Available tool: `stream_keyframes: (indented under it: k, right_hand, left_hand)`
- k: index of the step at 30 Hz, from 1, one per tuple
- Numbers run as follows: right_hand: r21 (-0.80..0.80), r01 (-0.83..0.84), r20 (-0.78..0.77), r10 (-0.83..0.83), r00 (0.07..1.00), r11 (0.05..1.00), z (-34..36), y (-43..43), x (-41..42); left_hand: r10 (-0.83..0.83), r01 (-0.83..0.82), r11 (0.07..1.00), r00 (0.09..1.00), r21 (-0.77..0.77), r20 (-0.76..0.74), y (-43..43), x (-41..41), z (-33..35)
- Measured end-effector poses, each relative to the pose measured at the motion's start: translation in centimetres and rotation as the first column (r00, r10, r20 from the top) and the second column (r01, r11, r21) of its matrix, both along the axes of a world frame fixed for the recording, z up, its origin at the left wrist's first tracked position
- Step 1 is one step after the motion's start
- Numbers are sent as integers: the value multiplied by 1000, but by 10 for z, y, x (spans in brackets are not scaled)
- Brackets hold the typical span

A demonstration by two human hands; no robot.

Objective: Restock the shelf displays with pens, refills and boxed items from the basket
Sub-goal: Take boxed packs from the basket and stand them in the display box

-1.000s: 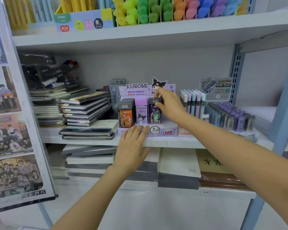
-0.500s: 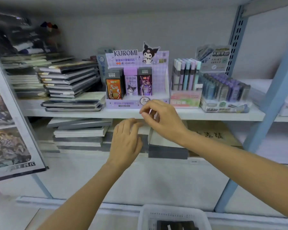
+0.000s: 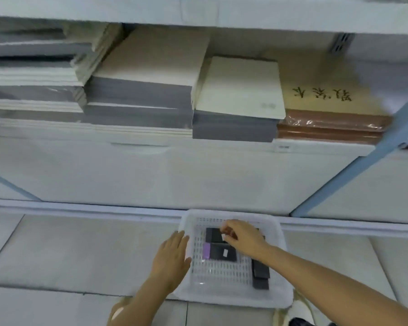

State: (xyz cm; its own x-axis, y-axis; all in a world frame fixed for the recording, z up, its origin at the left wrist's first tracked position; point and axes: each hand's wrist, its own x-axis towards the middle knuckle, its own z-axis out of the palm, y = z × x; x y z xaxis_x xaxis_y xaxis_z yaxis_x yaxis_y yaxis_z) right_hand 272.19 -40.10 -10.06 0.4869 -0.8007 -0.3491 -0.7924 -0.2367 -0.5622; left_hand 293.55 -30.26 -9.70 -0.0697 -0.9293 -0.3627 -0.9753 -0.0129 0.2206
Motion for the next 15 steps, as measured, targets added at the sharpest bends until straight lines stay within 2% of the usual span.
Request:
stream_keyframes:
  k: [2,5,10,12,15]
  right_hand:
    - [15,2,-67,-1,998,1000,-31,8,-7]
    - [-64,42,-108,-48,993,997,-59,14,-8]
    - [-157,51,-185,-80,980,986,-84,22,-4]
    - [-124,60,-175,-81,981,990,-88,23,-4]
    - [-17,95,-84,-96,992,995,-83,17,-4]
  left_hand:
    - [5,-5,1000,1000,19,14,9,2,-15]
    - [22,-30,986,999,-161,-49,15,2,-30]
    - [47,-58,984,997,-168,-68,22,2,-46]
    - [52,-71,977,994,-201,-96,21,0,-45]
    - [47,-95,932,989,-349,-143,14,-2,-44]
